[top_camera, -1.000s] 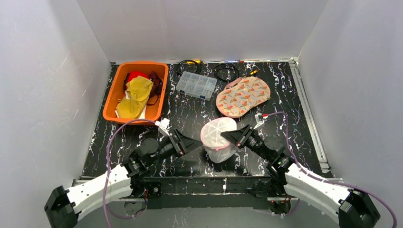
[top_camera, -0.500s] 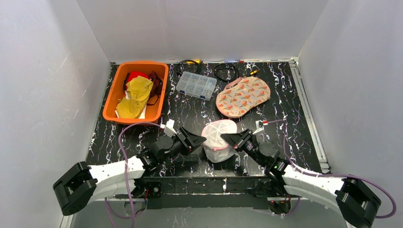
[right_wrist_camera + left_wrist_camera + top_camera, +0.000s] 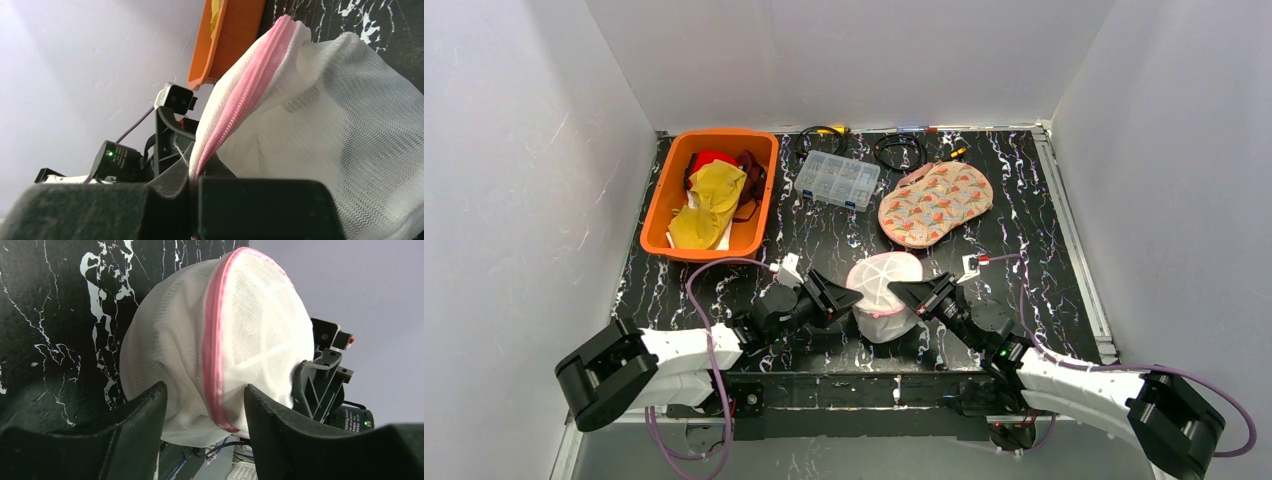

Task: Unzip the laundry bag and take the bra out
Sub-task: Unzip the laundry bag at the center of the board.

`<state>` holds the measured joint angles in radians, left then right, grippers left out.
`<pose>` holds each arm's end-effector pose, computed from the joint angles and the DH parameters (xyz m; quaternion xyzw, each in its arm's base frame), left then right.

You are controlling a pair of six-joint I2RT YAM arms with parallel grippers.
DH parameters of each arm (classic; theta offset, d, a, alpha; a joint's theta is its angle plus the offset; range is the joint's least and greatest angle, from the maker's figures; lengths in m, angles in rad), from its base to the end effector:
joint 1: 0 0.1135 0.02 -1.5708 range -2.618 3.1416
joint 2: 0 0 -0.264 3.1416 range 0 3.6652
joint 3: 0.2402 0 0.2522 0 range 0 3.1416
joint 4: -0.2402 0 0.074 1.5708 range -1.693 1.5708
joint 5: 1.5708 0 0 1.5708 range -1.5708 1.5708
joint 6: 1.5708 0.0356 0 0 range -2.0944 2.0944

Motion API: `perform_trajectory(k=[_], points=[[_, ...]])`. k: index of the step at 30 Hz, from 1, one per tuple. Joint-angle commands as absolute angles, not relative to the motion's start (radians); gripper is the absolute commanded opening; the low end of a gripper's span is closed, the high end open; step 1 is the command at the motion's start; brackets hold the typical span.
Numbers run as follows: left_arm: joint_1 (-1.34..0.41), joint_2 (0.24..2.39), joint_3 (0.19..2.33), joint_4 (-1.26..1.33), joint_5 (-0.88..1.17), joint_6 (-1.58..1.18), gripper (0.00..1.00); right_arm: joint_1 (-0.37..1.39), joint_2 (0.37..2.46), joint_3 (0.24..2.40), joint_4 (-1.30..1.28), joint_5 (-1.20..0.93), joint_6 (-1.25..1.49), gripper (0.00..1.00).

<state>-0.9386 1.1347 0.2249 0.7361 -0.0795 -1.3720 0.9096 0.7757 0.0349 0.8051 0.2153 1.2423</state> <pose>0.1288 -0.1710 0.1773 -0.1895 0.7418 -0.5756 0.2872 0.1051 0.1227 0.1843 0.1899 0.6577 0.6033 0.4091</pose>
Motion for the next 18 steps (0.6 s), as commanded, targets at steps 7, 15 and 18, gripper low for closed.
perform_trajectory(k=[7,15,18], points=[[-0.944,1.181,0.266,0.836,-0.069,-1.342,0.37,0.929,0.748,0.027,0.901,0.194,1.28,0.01],[-0.943,1.165,0.269,0.835,-0.066,-1.315,0.05,0.934,0.696,0.055,0.757,0.154,1.249,0.15],[-0.939,1.104,0.249,0.786,-0.077,-1.309,0.0,0.934,0.622,0.15,0.478,0.137,1.141,0.65]])
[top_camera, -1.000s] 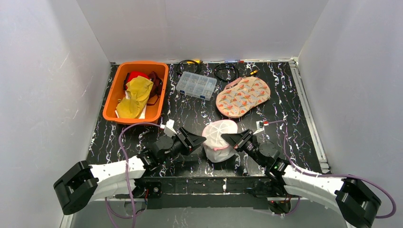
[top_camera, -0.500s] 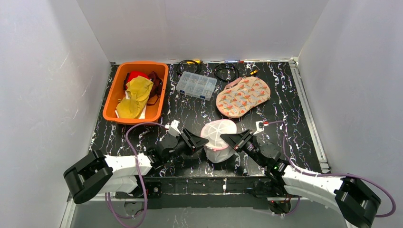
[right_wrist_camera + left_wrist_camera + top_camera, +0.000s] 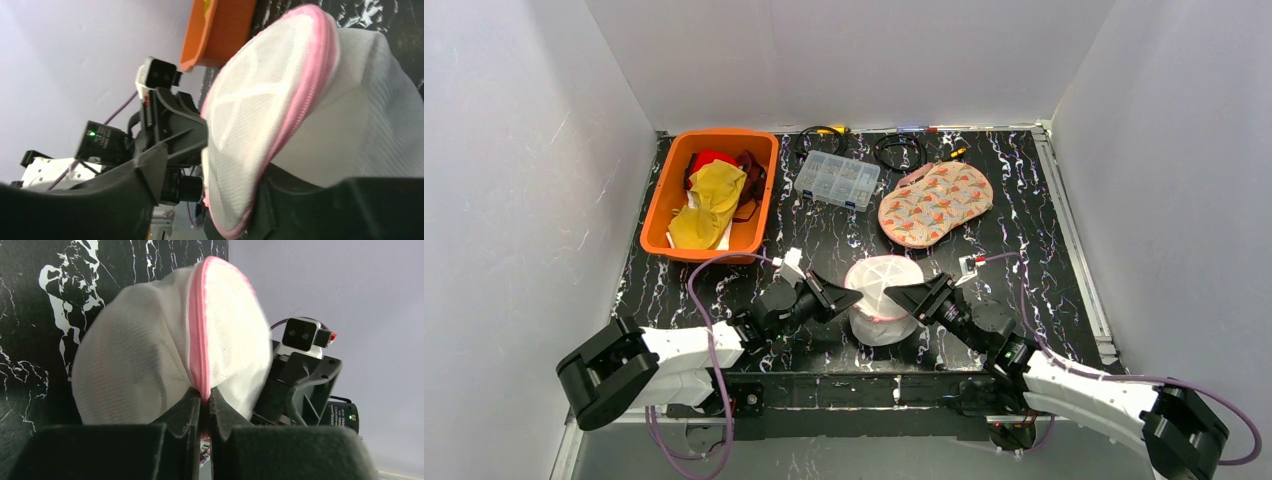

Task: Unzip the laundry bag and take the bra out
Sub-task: Unzip the laundry bag at the center of the board.

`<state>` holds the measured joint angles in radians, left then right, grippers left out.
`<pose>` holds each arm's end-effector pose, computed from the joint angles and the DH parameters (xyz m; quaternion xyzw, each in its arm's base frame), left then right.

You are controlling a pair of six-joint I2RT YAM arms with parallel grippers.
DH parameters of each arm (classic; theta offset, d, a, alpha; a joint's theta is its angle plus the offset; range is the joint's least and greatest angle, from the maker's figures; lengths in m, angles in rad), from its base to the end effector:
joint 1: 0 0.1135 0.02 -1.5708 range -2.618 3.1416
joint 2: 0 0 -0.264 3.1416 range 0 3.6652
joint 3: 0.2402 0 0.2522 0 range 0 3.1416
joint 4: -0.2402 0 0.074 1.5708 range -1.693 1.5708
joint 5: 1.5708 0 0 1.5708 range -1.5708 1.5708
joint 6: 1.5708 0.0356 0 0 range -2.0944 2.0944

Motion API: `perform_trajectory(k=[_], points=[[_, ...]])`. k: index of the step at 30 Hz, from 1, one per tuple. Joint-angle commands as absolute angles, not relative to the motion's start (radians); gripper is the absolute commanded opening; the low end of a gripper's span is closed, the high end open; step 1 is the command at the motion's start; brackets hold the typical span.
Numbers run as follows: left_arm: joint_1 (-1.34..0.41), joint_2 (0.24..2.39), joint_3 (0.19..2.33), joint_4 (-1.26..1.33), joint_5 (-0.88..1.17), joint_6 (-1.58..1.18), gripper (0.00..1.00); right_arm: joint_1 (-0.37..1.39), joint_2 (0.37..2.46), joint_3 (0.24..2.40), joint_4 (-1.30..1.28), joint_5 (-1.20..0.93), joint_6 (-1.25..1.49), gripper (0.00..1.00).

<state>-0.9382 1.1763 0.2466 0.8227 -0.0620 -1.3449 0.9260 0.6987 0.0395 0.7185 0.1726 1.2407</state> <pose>0.1330 -0.1778 0.1851 -0.1704 0.7240 -0.5978 0.2990 0.0993 0.1219 0.1872 0.1690 0.6650 0.6129 0.3918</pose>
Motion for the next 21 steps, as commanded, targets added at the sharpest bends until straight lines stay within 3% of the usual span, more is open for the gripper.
perform_trajectory(k=[1,3,8,11,13,16,21], points=[[-0.936,1.076,0.245,0.745,-0.08,-1.306,0.0,0.933,0.597,0.197,0.347,0.137,1.088,0.74],[-0.926,1.002,0.238,0.654,-0.091,-1.287,0.0,0.933,0.56,0.282,0.125,0.149,0.967,0.96],[-0.884,0.8,0.256,0.351,-0.121,-1.237,0.0,0.933,0.543,0.45,-0.279,0.251,0.751,0.99],[-0.841,0.711,0.292,0.164,-0.123,-1.249,0.0,0.934,0.551,0.504,-0.429,0.441,0.823,0.99],[-0.819,0.676,0.339,0.04,-0.14,-1.259,0.0,0.934,0.505,0.488,-0.358,0.414,0.779,0.99],[-0.81,0.669,0.471,-0.198,-0.211,-1.27,0.0,0.934,0.464,0.455,-0.172,0.186,0.679,0.99],[-0.808,0.726,0.596,-0.272,-0.242,-1.216,0.0,0.934,0.596,0.43,0.097,-0.084,0.702,0.99]])
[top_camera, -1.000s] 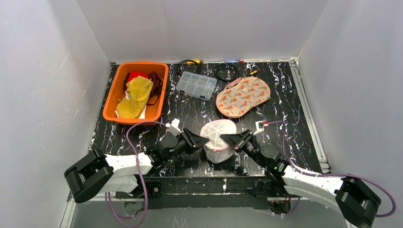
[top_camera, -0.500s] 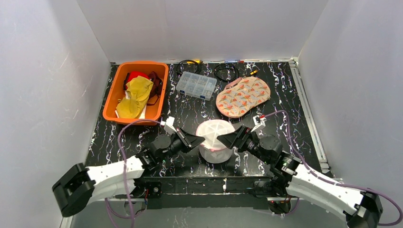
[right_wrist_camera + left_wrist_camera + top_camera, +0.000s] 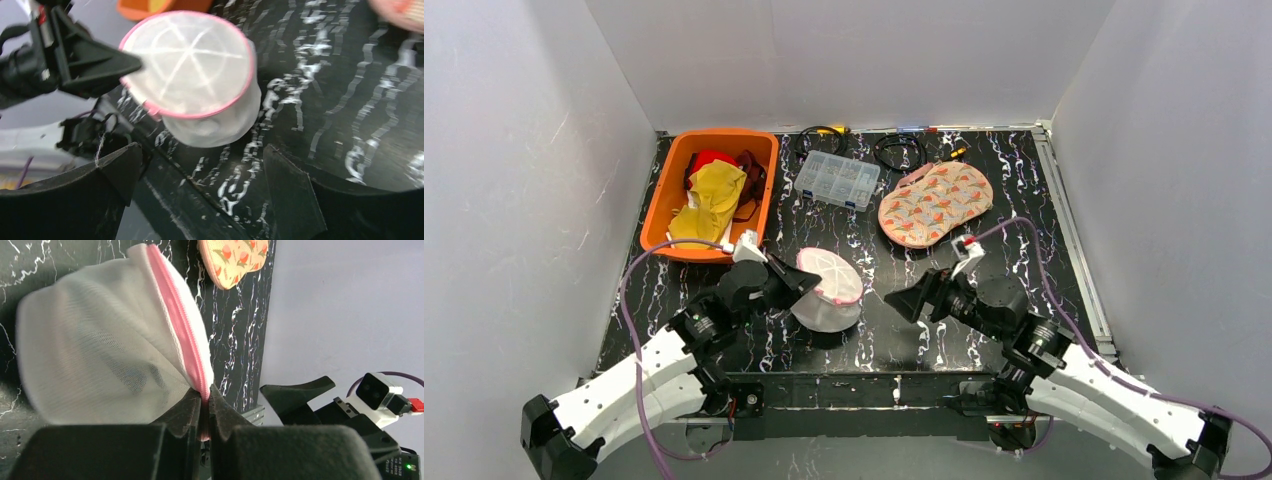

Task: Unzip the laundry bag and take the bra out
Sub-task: Unzip the laundry bag at the center of the board.

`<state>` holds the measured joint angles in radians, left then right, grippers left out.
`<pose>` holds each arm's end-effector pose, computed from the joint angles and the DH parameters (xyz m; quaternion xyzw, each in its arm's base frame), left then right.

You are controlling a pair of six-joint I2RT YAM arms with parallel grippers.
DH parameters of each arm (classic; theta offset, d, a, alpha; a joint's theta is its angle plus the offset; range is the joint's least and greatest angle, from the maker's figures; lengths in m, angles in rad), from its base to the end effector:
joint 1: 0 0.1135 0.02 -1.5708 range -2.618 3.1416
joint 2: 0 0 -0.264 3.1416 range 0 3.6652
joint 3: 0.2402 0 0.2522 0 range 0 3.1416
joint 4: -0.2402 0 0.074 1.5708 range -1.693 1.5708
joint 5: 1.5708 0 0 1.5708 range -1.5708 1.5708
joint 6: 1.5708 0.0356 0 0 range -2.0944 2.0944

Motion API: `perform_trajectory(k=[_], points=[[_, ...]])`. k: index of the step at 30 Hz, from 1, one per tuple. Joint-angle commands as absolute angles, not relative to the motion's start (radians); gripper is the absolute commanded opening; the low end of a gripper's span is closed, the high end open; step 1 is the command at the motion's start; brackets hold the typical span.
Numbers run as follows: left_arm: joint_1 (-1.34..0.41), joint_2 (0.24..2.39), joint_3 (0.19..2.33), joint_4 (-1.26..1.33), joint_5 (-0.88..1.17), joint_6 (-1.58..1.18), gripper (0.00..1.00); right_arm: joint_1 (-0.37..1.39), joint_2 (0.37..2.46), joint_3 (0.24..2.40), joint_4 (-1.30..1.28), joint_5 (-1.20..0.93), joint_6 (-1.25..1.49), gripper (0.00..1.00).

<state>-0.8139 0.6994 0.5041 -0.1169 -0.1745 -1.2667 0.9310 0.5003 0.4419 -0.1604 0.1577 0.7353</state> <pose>0.1238 -0.1220 0.2613 -0.2308 0.7733 -0.4701 0.3574 0.0898 0.1113 0.2620 -0.0269 0.7788 0.4203 0.4650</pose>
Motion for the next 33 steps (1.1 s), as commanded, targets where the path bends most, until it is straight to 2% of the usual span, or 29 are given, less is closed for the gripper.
perform_trajectory(k=[1,3,8,12,16,21,29,33], points=[[-0.808,0.74,0.607,-0.261,-0.24,-1.206,0.0,0.936,0.633,0.429,0.149,-0.122,0.716,0.99],[-0.808,0.763,0.618,-0.239,-0.241,-1.204,0.0,0.952,0.689,0.432,0.232,-0.144,0.739,0.97],[-0.808,0.8,0.621,-0.156,-0.223,-1.222,0.0,1.013,0.762,0.431,0.368,-0.034,0.751,0.9],[-0.807,0.798,0.599,-0.104,-0.225,-1.247,0.0,1.037,0.847,0.406,0.464,0.037,0.788,0.81],[-0.807,0.781,0.583,-0.078,-0.224,-1.198,0.0,1.06,0.916,0.403,0.462,0.102,0.792,0.76],[-0.808,0.789,0.632,-0.19,-0.275,-1.135,0.0,1.126,0.981,0.483,0.347,0.216,0.751,0.73],[-0.808,0.805,0.659,-0.221,-0.295,-1.124,0.0,1.249,1.127,0.621,0.236,0.428,0.757,0.72],[-0.808,0.807,0.662,-0.229,-0.295,-1.128,0.0,1.267,1.196,0.669,0.178,0.497,0.783,0.64]])
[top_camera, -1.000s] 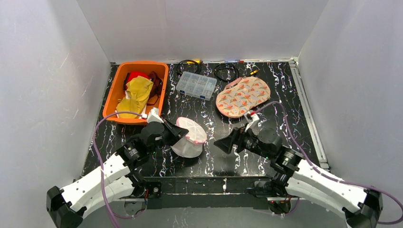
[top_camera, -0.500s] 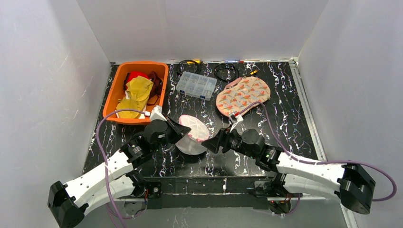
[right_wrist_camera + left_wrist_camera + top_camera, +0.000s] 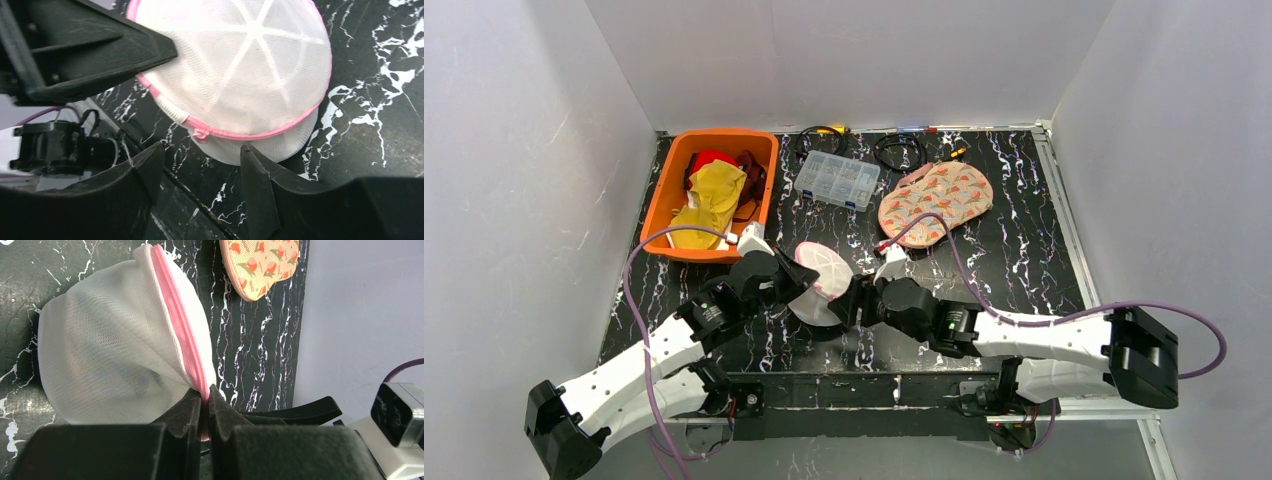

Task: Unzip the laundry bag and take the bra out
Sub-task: Unzip the laundry bag at the center of the board.

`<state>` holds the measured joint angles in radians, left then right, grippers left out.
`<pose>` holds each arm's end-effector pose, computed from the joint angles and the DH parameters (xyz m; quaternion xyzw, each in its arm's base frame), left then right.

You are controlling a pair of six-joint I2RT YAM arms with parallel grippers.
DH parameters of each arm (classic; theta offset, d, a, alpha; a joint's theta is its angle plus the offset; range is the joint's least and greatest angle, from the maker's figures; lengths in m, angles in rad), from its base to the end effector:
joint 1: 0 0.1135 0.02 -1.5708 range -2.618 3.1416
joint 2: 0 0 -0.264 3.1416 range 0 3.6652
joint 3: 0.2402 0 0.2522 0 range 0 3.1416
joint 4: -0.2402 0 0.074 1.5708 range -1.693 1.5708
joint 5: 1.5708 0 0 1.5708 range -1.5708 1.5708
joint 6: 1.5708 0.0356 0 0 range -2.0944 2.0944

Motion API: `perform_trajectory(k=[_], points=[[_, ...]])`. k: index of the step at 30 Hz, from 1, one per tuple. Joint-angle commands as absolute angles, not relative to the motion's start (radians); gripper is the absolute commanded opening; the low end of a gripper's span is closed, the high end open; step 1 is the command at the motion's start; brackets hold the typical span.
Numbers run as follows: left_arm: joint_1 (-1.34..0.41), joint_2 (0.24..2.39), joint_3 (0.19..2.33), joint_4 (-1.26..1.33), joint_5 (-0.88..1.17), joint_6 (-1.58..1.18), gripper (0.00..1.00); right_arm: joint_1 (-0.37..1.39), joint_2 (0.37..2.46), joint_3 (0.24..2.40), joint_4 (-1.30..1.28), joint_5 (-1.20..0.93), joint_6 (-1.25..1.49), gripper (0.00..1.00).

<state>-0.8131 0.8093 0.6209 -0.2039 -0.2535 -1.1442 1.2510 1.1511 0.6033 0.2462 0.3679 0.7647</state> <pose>0.1370 -0.1318 0.2762 -0.2052 0.8018 -0.3988 0.3949 0.0924 0.2382 0.2464 -0.0854 0.7945 0.4143 0.4356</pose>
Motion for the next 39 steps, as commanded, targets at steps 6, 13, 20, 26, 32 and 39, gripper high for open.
perform_trajectory(k=[6,13,20,26,32,39], points=[[-0.808,0.804,0.656,-0.232,-0.288,-1.14,0.0,1.27,1.262,0.714,0.157,0.521,0.799,0.58],[-0.808,0.798,0.652,-0.244,-0.292,-1.143,0.0,1.278,1.291,0.729,0.173,0.518,0.802,0.67],[-0.808,0.802,0.652,-0.248,-0.296,-1.145,0.0,1.28,1.29,0.734,0.131,0.545,0.813,0.59],[-0.808,0.797,0.659,-0.262,-0.304,-1.145,0.0,1.28,1.236,0.713,0.054,0.61,0.828,0.46],[-0.808,0.789,0.659,-0.272,-0.308,-1.146,0.0,1.28,1.128,0.658,0.016,0.62,0.821,0.46],[-0.808,0.797,0.658,-0.25,-0.282,-1.158,0.0,1.28,1.144,0.682,0.18,0.412,0.694,0.57]])
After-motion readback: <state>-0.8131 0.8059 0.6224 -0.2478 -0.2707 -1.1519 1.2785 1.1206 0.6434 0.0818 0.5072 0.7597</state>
